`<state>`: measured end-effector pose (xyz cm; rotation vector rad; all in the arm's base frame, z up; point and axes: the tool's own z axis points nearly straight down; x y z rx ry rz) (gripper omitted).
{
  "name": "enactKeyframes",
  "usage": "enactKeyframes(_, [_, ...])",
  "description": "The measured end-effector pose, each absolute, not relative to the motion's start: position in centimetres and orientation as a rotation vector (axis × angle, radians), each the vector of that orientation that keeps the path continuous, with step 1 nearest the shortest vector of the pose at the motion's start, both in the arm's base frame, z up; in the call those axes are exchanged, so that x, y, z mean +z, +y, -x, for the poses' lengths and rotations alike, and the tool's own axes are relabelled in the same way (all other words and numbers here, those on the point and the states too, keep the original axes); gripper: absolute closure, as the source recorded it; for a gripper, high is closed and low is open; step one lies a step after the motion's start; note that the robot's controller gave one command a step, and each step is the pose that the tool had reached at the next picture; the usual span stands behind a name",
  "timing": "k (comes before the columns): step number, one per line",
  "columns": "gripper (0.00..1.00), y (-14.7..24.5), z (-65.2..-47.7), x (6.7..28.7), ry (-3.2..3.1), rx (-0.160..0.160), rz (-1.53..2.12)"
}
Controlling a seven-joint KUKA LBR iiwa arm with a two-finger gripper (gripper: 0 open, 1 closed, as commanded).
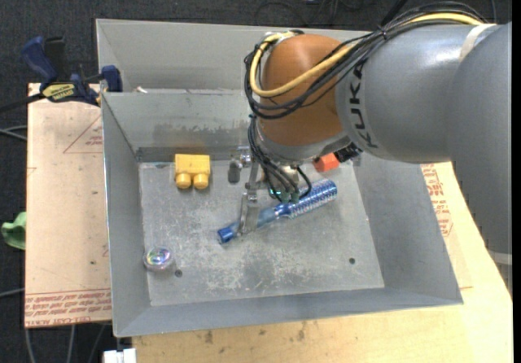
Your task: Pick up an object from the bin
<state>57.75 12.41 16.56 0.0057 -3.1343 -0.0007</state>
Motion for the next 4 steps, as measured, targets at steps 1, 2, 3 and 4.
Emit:
enactKeyframes(1, [0.00, 9.9, -57.4, 6.7, -3.118, -0.001, -0.345])
enactKeyframes(2, [1.00, 10.0, -57.6, 7.1, -3.124, -0.003, -0.345])
enactKeyframes(3, [1.00, 12.2, -61.5, 28.6, -3.135, -0.003, -0.363])
enactKeyframes(4, [1.00, 14.3, -59.3, 12.3, -3.109, -0.002, -0.395])
